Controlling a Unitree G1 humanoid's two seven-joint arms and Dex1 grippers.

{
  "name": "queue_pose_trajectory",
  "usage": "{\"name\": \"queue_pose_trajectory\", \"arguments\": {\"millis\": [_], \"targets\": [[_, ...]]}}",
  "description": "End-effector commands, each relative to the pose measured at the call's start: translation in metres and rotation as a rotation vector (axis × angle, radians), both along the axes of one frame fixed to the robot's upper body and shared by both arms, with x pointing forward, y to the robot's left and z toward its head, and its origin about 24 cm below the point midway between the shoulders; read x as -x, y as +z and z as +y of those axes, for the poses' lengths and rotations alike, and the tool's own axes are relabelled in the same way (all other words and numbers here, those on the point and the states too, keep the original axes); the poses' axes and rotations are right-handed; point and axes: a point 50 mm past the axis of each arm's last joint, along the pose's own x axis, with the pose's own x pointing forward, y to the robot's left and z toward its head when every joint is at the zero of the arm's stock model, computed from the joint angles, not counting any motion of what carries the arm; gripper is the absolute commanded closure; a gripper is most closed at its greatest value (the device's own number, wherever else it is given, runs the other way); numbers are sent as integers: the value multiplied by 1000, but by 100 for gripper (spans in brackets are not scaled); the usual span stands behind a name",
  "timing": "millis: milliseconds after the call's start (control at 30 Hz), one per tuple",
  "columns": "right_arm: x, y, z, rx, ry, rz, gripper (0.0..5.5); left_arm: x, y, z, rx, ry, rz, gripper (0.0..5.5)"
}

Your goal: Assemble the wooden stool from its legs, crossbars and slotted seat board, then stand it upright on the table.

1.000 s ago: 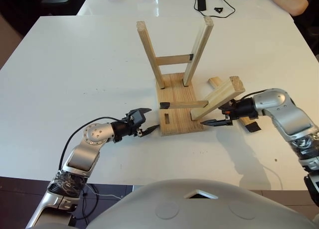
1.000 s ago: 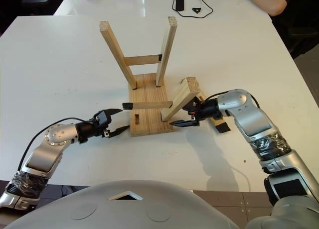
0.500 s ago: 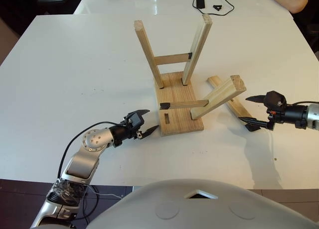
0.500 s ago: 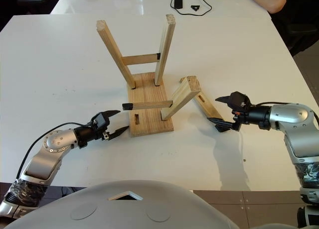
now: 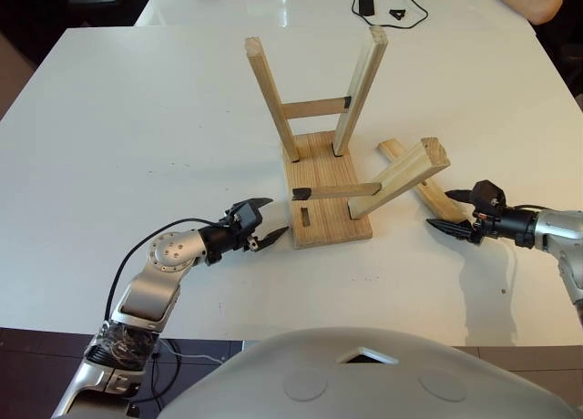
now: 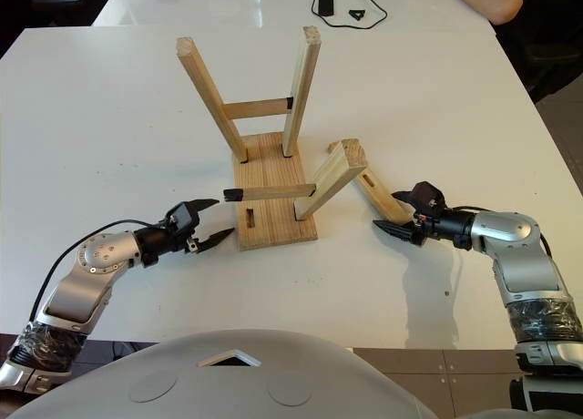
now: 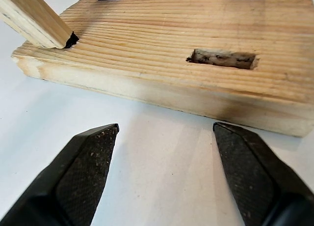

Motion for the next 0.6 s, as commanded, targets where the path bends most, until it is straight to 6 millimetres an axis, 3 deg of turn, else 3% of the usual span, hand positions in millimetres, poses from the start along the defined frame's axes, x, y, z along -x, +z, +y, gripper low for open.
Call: {"name": "queue_pose_trajectory", "arguments": {"millis": [33, 233, 367, 500, 600], "targets": [[4, -9, -1, -1, -16, 31, 235, -17, 11, 21, -12, 144, -54, 194], [-4, 0, -4, -31, -57, -24, 339, -38, 58, 55, 11, 361, -170, 194], [-20, 16, -9, -98, -154, -129, 346, -49, 106, 62, 97, 376, -259, 194], [-32, 55, -10, -265, -215, -270, 346, -55, 155, 50, 273, 282, -323, 194], [-33, 101, -3, -467, -164, -391, 346, -51, 183, 22, 365, 121, -338, 194]]}}
